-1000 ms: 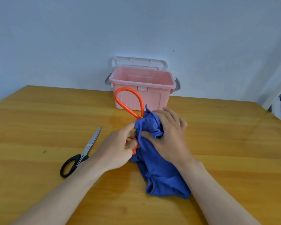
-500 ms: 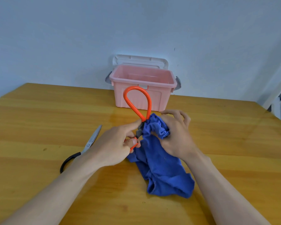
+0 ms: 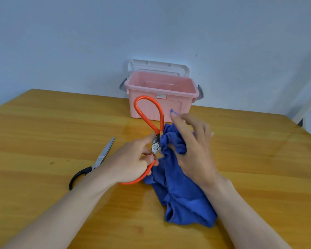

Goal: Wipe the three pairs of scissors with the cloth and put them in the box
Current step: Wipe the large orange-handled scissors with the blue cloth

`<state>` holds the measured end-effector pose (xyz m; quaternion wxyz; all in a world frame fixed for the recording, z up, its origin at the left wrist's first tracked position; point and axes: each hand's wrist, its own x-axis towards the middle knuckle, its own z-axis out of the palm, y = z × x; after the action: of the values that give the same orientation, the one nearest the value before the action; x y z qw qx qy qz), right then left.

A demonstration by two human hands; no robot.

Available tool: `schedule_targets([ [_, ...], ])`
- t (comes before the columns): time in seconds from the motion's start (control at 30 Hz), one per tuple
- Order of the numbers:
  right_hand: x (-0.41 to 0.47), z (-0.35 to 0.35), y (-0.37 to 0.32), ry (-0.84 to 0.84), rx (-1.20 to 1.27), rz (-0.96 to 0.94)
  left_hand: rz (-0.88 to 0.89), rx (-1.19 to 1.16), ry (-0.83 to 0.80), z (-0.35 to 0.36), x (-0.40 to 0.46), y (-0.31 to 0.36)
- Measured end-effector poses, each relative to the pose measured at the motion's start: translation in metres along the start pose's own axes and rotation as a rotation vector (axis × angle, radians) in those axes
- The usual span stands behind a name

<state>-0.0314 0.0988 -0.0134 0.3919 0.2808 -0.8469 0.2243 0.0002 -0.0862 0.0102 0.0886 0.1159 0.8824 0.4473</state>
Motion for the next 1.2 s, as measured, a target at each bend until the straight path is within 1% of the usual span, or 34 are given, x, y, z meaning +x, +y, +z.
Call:
schedule_targets([
  [0.07,0.0,0.004,0.003,0.051,-0.002,-0.137,-0.026,-0.093,-0.016,0.001,0.0,-0.001],
  [0.13,0.001,0.007,0.011,0.052,0.037,-0.182,-0.04,-0.122,-0.033,0.001,-0.001,-0.001],
  [0.17,0.001,0.008,0.014,0.017,0.074,-0.16,-0.043,-0.11,-0.037,0.002,-0.002,-0.001],
  [0.23,-0.001,0.007,0.015,-0.106,0.134,-0.074,-0.04,-0.083,-0.035,0.002,-0.002,-0.001],
  [0.33,0.001,-0.001,0.013,-0.29,0.188,0.105,-0.018,-0.042,-0.044,0.001,-0.002,0.0],
  [0.4,0.004,-0.007,0.014,-0.35,0.227,0.232,0.001,0.003,-0.052,-0.001,-0.003,0.0],
  [0.5,0.007,-0.013,0.017,-0.43,0.237,0.296,0.019,0.028,-0.084,-0.003,-0.004,-0.001],
  [0.53,0.007,-0.014,0.018,-0.461,0.246,0.288,0.027,0.034,-0.091,-0.003,-0.004,-0.001],
  [0.6,0.008,-0.016,0.019,-0.498,0.25,0.215,0.035,0.058,-0.1,-0.004,-0.003,0.0],
  [0.7,0.011,-0.018,0.02,-0.512,0.222,0.102,0.041,0.099,-0.1,-0.005,-0.004,0.002],
  [0.77,0.013,-0.023,0.022,-0.554,0.25,0.102,0.039,0.114,-0.113,-0.006,-0.005,0.002],
  [0.83,0.013,-0.026,0.022,-0.612,0.288,0.15,0.041,0.123,-0.117,-0.005,-0.005,0.003],
  [0.9,0.012,-0.025,0.02,-0.587,0.294,0.194,0.048,0.14,-0.105,-0.003,-0.004,0.002],
  [0.97,0.01,-0.021,0.016,-0.498,0.269,0.218,0.055,0.161,-0.084,-0.002,-0.004,0.002],
  [1.03,0.009,-0.017,0.013,-0.45,0.268,0.23,0.052,0.167,-0.078,-0.001,-0.003,0.002],
  [1.13,0.011,-0.017,0.014,-0.471,0.332,0.265,0.046,0.149,-0.088,-0.003,-0.003,0.0],
  [1.2,0.012,-0.02,0.017,-0.553,0.412,0.319,0.043,0.133,-0.108,-0.005,-0.002,-0.001],
])
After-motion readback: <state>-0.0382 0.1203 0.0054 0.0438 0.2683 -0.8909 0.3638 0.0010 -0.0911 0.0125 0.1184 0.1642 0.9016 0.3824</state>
